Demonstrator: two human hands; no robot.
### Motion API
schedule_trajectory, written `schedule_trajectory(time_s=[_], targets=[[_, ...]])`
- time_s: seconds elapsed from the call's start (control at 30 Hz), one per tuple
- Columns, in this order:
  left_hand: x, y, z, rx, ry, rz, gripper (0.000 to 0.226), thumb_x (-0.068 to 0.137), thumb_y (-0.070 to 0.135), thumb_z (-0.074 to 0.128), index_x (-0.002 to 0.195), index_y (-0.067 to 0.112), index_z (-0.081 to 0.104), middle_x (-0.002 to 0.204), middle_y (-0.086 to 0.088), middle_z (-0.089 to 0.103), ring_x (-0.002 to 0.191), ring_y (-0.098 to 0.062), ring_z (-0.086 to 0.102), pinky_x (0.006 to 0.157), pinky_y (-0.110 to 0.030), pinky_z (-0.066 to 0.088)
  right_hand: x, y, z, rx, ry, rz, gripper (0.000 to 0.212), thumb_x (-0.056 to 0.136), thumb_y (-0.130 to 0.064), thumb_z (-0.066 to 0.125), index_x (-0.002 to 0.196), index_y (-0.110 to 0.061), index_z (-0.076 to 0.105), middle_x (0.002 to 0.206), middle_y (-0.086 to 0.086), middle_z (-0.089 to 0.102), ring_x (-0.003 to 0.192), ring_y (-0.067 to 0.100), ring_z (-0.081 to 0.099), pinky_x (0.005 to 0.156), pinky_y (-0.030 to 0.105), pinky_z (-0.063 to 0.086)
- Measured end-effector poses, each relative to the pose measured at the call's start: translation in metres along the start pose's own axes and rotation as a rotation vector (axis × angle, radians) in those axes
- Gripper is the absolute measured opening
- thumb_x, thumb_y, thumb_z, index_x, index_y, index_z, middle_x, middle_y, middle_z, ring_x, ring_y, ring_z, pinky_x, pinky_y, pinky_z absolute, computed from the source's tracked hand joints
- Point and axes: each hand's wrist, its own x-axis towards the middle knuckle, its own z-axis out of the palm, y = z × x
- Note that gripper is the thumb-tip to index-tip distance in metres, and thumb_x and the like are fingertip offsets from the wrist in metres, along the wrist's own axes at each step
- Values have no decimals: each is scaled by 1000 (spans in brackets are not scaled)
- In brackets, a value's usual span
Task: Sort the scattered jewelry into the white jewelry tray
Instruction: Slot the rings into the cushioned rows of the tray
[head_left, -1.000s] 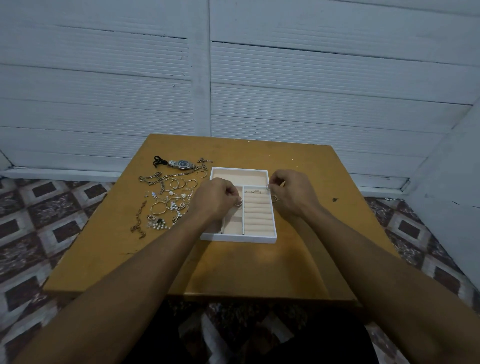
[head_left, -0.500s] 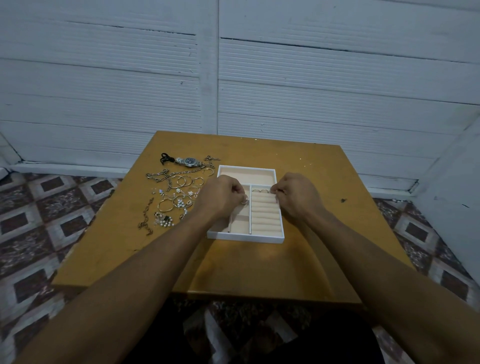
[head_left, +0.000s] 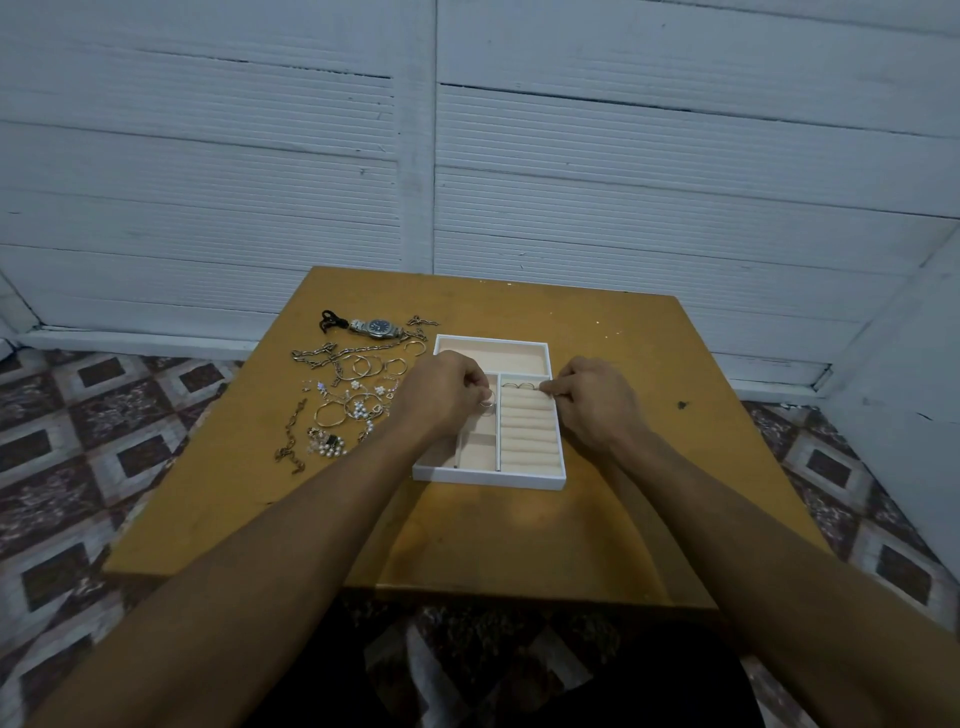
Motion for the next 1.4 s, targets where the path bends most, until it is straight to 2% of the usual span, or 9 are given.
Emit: schedule_trajectory(time_s=[0.3, 0.47, 0.6, 0.83, 1.0, 1.17, 1.4], targets=[[6, 2, 4, 33, 13, 26, 5, 84, 27, 71, 85, 25, 76, 84, 5, 72, 81, -13, 64, 71, -31, 54, -4, -3, -2, 22, 10, 19, 33, 97, -31, 49, 125, -22, 65, 107, 4, 64, 98, 23, 54, 66, 27, 34], [11, 10, 10, 62, 24, 67, 7, 86, 29, 68, 88, 26, 74, 87, 5, 72, 82, -14, 63, 71, -30, 53, -9, -2, -2, 140, 42, 52, 33, 95, -29, 52, 123, -19, 66, 103, 6, 64, 95, 25, 55, 74, 35, 45], [14, 16, 19, 73, 42, 88, 8, 85, 32, 67, 87, 27, 73, 87, 7, 72, 83, -13, 63, 72, -32, 53, -17, 1, -6, 215, 68, 80, 33, 93, -16, 50, 122, -17, 66, 99, 4, 62, 96, 23, 54, 78, 36, 47], [14, 16, 26, 200, 105, 211, 16, 89, 31, 63, 97, 23, 74, 92, 1, 70, 91, -19, 62, 71, -30, 45, -28, 14, -9, 235, 72, 117, 33, 92, -14, 49, 118, -21, 68, 102, 0, 63, 97, 18, 56, 82, 36, 49], [15, 11, 26, 275, 86, 258, 19, 91, 30, 62, 104, 23, 75, 96, -1, 72, 92, -23, 61, 71, -31, 44, -31, 14, -10, 238, 79, 122, 32, 92, -15, 49, 117, -20, 69, 103, 1, 64, 99, 20, 55, 83, 36, 48], [12, 8, 24, 397, 54, 360, 37, 77, 12, 74, 113, 23, 73, 107, -1, 69, 93, -24, 60, 74, -34, 47, -34, 12, -9, 242, 86, 123, 32, 93, -15, 49, 116, -21, 69, 104, 0, 64, 99, 18, 54, 84, 35, 48], [7, 5, 19, 477, 18, 401, 43, 81, 16, 72, 122, 28, 67, 109, -1, 66, 94, -24, 56, 72, -33, 46, -35, 12, -11, 240, 79, 143, 32, 94, -15, 48, 119, -20, 68, 106, 0, 64, 98, 15, 53, 83, 29, 45]])
